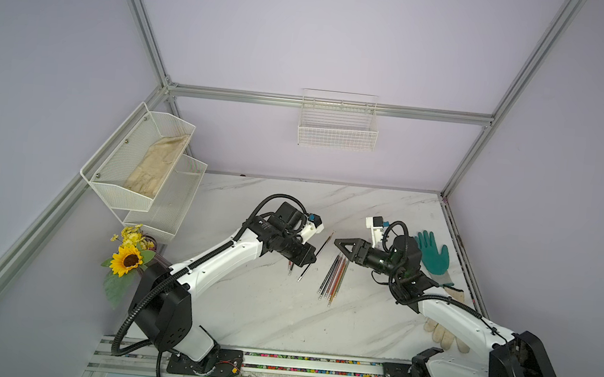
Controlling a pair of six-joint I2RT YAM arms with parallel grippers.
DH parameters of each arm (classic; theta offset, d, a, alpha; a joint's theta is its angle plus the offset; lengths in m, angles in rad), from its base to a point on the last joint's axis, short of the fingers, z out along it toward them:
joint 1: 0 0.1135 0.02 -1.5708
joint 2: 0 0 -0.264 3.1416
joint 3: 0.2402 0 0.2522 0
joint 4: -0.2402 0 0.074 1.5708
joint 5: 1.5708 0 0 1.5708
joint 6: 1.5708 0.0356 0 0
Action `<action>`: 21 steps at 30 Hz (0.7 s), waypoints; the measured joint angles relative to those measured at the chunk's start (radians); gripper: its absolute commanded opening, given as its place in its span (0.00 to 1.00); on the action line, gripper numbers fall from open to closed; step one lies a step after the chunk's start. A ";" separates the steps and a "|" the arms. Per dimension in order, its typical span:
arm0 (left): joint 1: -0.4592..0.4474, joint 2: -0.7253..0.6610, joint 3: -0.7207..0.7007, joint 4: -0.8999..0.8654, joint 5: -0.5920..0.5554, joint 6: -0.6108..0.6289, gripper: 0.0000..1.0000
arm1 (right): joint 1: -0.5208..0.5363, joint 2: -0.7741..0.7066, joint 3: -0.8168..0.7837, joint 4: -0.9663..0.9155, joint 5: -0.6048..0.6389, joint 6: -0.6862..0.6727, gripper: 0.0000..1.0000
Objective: Remove the protective cover of the pencils
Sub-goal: Remove the protective sleeve from the pencil.
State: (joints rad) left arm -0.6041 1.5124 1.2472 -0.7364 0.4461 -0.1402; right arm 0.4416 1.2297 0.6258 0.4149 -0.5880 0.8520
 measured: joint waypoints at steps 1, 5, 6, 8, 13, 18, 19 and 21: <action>-0.005 0.000 0.000 0.000 0.002 0.003 0.01 | 0.000 0.011 0.008 0.000 0.000 0.002 0.60; -0.013 0.000 0.000 -0.004 0.011 0.004 0.01 | 0.000 0.069 0.031 0.005 0.001 0.016 0.59; -0.013 0.000 0.000 -0.005 0.012 0.003 0.01 | 0.000 0.086 0.031 0.010 -0.002 0.024 0.59; -0.013 0.000 0.000 -0.005 0.012 0.003 0.01 | 0.000 0.112 0.031 0.019 -0.005 0.036 0.58; -0.013 0.000 0.000 -0.005 0.017 0.004 0.01 | 0.001 0.143 0.031 0.027 -0.005 0.061 0.50; -0.013 0.000 0.000 -0.005 0.020 0.003 0.02 | 0.004 0.181 0.045 0.072 -0.010 0.092 0.43; -0.013 0.000 0.000 -0.005 0.022 0.003 0.02 | 0.005 0.190 0.046 0.082 -0.013 0.098 0.41; -0.013 0.000 0.000 -0.006 0.023 0.003 0.02 | 0.008 0.212 0.051 0.098 -0.017 0.112 0.31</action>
State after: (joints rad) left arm -0.6174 1.5124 1.2472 -0.7422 0.4690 -0.1368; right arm 0.4500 1.4414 0.6765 0.5133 -0.6048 0.9638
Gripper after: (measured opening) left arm 0.056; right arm 0.369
